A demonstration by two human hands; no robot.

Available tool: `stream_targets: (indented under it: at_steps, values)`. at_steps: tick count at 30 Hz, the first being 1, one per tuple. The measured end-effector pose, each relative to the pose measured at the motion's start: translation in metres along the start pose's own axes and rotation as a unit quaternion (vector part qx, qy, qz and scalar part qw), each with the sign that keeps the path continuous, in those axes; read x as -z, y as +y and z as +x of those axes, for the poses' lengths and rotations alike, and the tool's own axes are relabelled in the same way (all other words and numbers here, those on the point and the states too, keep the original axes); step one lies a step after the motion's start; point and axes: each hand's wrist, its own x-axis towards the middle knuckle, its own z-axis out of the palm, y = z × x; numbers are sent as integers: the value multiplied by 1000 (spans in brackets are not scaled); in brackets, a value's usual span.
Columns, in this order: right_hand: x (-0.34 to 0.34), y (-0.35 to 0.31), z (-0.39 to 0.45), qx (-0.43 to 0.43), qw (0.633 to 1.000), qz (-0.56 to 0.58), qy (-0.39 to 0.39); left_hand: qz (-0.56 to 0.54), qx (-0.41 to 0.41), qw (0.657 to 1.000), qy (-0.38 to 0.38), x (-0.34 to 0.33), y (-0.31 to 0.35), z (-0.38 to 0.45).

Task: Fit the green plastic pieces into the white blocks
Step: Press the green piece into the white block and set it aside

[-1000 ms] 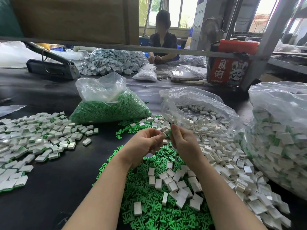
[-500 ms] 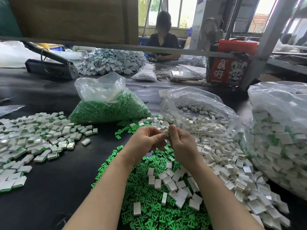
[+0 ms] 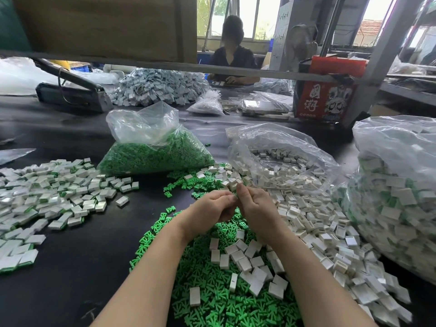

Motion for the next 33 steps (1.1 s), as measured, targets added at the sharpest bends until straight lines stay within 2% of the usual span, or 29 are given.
stream_targets:
  at_steps: [4,7,11,23,33]
  values:
    - [-1,-4,-1,6,997,-79,-18,39,-1,999,12,0,1,0]
    - [1,-6,-2,-2,997,-76,-20,78,-2,997,13,-1,2,0]
    - [1,-8,-4,-15,998,-59,-28,76,6,997,2,-1,1,2]
    - [-2,-3,-7,-19,991,-126,-42,158,35,987,0,0,-1,1]
    - [0,2,-5,-18,987,-156,-43,152,44,987,4,-3,-4,1]
